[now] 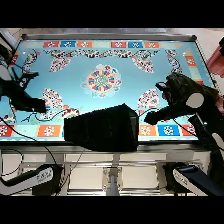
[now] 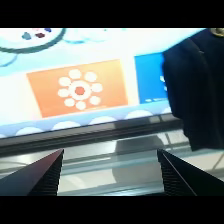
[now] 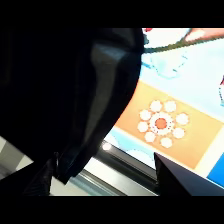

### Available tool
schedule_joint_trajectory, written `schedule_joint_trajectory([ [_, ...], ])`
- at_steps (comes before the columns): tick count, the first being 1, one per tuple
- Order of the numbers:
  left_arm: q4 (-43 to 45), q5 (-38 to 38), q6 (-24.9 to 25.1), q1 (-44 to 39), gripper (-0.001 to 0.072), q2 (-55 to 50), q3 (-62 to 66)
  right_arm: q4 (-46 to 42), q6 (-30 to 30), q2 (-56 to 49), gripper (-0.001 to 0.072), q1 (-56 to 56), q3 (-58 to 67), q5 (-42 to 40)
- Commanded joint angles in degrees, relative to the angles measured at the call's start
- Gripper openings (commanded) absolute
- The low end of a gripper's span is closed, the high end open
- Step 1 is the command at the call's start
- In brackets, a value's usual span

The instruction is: Fold the clothes and pants, and hang the long-sleeved shirts on hangers.

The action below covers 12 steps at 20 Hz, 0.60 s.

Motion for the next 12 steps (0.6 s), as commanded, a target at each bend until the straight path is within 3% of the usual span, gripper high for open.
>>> schedule_joint_trajectory([
  [1,0.02,2.99,-1.7,4.9,0.0669,-0.04,-4.44,4.2,-3.69,-6.05,0.0688,-3.17,-5.92,-5.29],
  [6,0.98,6.1,-1.27,5.86,0.0669,-0.04,-15.8,12.9,-8.68,-16.85,0.0686,-2.86,-5.75,-5.05],
  [12,1.75,7.63,-1.29,6.01,0.0669,-0.04,-17.64,13.81,-10.23,-19.67,0.0675,-2.86,-5.75,-6.69],
])
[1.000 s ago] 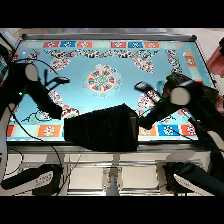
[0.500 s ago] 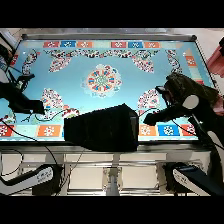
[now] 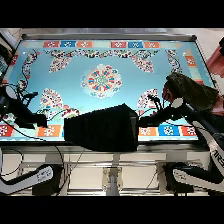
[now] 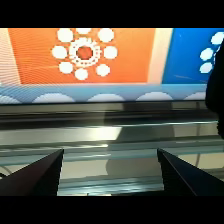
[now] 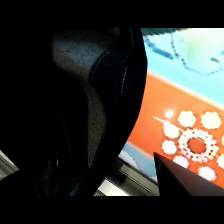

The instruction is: Fold the clothes and pants, and hang the long-sleeved shirts on hangers.

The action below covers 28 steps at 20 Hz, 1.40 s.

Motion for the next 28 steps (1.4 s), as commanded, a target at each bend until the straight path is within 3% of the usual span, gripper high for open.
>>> schedule_joint_trajectory([
  [1,0.24,1.29,-0.04,0.22,0.0669,-0.02,-1.09,1.09,-1.03,-2.43,0.0675,-0.04,-0.07,-1.46],
  [8,0.26,1.31,-0.04,0.22,0.0669,-0.02,-1.09,4.13,-2.36,-7.08,0.0674,0.48,-0.02,-2.03],
  [14,0.24,1.27,-0.04,0.2,0.067,-0.02,-1.09,5.16,-2.21,-10.84,0.0672,10.69,4.9,-2.73],
  [17,0.26,1.27,-0.04,0.2,0.0669,-0.02,-1.09,5.25,0.24,-12.48,0.0593,14.4,8.35,-2.82],
  [19,0.26,1.29,-0.04,0.22,0.0669,-0.02,-1.09,5.22,1.92,-13.09,0.0502,15.82,9.51,-2.91],
  [22,0.26,1.29,-0.04,0.2,0.067,-0.02,-1.09,5.31,4.22,-13.84,0.0224,17.31,9.62,-3.13],
  [24,0.26,1.27,-0.04,0.2,0.0669,-0.02,-1.09,5.77,4.96,-14.14,0.0148,18.45,9.62,-3.74],
  [25,0.26,1.29,-0.04,0.2,0.0669,-0.02,-1.09,5.9,5.35,-14.21,0.0051,18.84,9.75,-4.02],
  [28,0.24,1.27,-0.04,0.2,0.0669,-0.02,-1.09,5.14,8.04,-14.12,0.0018,18.21,15.52,-1.16],
])
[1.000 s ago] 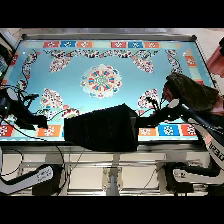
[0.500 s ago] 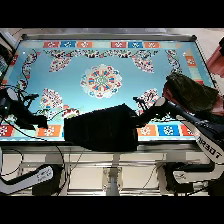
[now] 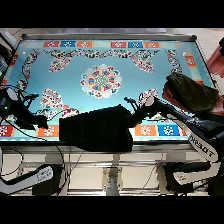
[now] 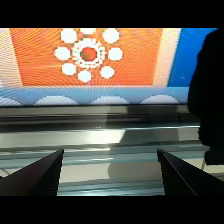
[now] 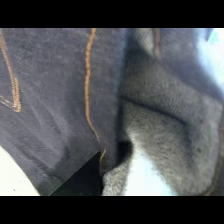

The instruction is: Fold the clothes and pants, and hang the long-sleeved shirts on hangers.

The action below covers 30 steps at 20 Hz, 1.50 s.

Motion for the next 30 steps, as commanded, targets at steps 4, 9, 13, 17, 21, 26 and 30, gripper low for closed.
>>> schedule_joint_trajectory([
  [4,0.02,0.0,0.02,0.04,0.0669,-0.02,-0.02,-13.88,8.7,0.17,0.0017,-6.08,25.9,9.51],
  [9,0.02,0.0,0.02,0.04,0.0669,-0.04,-0.02,-26.27,12.35,-0.42,0.0015,-23.61,55.65,10.75],
  [13,0.02,0.0,0.02,0.04,0.0669,-0.04,0.0,-25.9,16.87,-1.01,0.0016,-42.99,63.73,9.33],
  [17,0.02,0.0,0.02,0.04,0.0669,-0.04,0.0,-25.35,17.18,-1.55,0.0016,-58.01,62.49,14.12],
  [21,0.02,0.0,0.02,0.04,0.067,-0.04,0.0,-25.33,20.68,-3.5,0.0017,-64.3,61.42,17.59],
  [26,0.02,0.02,0.02,0.04,0.0669,-0.04,0.0,-25.51,20.85,-8.59,0.0017,-63.23,61.02,25.18],
  [30,0.02,0.0,0.02,0.04,0.0669,-0.04,0.0,-27.32,20.68,-10.47,0.0022,-59.56,59.65,29.79],
])
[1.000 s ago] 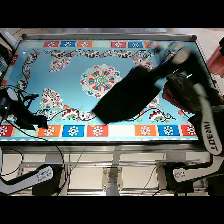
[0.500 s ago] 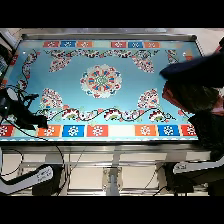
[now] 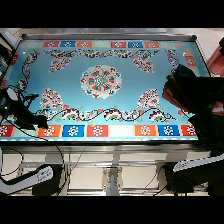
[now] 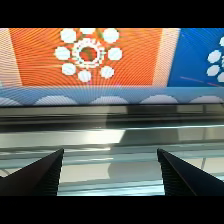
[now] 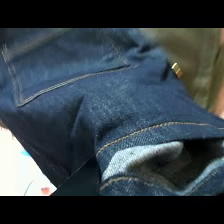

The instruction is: Fold the clothes and pants, and hang the long-sleeved shirts on hangers.

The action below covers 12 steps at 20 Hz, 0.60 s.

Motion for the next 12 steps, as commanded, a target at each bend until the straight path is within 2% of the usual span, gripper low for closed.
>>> schedule_joint_trajectory([
  [1,0.02,0.0,0.0,0.04,0.0669,-0.04,0.0,-2.51,0.15,-1.97,0.0155,2.51,-0.61,5.81],
  [2,0.02,0.0,0.0,0.04,0.0669,-0.04,0.0,-3.91,0.31,-2.16,0.0301,3.06,-0.61,6.99],
  [5,0.02,0.0,0.0,0.04,0.0669,-0.04,0.0,-10.19,3.69,-2.23,0.031,3.98,-0.59,9.4],
  [8,0.02,0.0,0.0,0.04,0.0669,-0.04,0.0,-12.24,4.87,-1.99,0.0455,3.98,-0.57,14.51],
  [12,0.02,0.0,0.0,0.04,0.0669,-0.04,0.0,-12.83,8.31,1.57,0.0485,4.26,-0.57,15.8],
])
